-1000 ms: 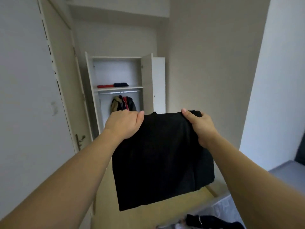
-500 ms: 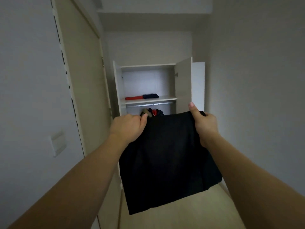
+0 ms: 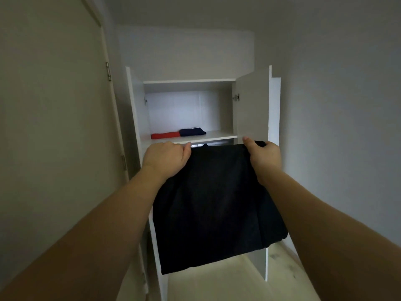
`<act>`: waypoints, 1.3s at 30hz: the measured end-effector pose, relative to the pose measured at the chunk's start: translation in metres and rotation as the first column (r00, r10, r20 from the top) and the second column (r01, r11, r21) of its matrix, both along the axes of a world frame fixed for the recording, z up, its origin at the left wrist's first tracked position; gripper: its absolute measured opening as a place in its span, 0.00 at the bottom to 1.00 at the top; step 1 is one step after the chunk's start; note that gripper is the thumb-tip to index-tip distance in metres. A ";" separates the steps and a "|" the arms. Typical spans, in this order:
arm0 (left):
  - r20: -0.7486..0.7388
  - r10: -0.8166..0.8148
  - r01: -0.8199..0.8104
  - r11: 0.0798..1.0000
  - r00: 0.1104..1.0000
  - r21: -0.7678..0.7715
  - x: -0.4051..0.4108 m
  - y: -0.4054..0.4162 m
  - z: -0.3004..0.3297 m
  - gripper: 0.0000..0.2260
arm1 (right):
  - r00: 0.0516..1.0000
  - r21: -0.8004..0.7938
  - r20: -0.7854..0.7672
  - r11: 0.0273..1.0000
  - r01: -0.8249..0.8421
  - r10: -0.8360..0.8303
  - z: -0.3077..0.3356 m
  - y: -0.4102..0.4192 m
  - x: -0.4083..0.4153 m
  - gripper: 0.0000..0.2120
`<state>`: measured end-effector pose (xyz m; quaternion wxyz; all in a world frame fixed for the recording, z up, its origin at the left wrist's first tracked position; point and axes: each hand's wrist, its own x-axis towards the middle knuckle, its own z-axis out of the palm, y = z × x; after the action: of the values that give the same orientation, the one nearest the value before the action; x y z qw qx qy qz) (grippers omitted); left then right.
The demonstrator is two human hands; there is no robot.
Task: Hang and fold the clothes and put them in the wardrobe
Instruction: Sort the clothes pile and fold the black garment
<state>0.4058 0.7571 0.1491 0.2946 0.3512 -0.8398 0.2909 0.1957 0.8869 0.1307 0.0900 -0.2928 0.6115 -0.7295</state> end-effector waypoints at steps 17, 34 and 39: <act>0.050 0.420 -0.421 0.906 0.906 0.033 -0.190 -0.439 0.011 0.26 | 0.973 0.028 0.118 0.979 -0.201 0.196 0.010 -0.477 -0.194 0.21; -0.053 0.457 -0.460 0.884 0.888 -0.083 -0.307 -0.829 0.090 0.20 | 0.873 -0.032 0.320 0.926 -0.377 0.367 0.072 -0.890 -0.304 0.25; -0.089 0.566 -0.567 0.824 0.820 0.016 -0.331 -0.934 0.095 0.19 | 0.744 -0.035 0.394 0.817 -0.575 0.540 0.061 -1.018 -0.326 0.34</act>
<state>0.0747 -0.1766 0.2444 0.2341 0.5957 -0.6820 0.3539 -0.1307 -0.1311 0.1915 0.4354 -0.3083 0.4975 -0.6840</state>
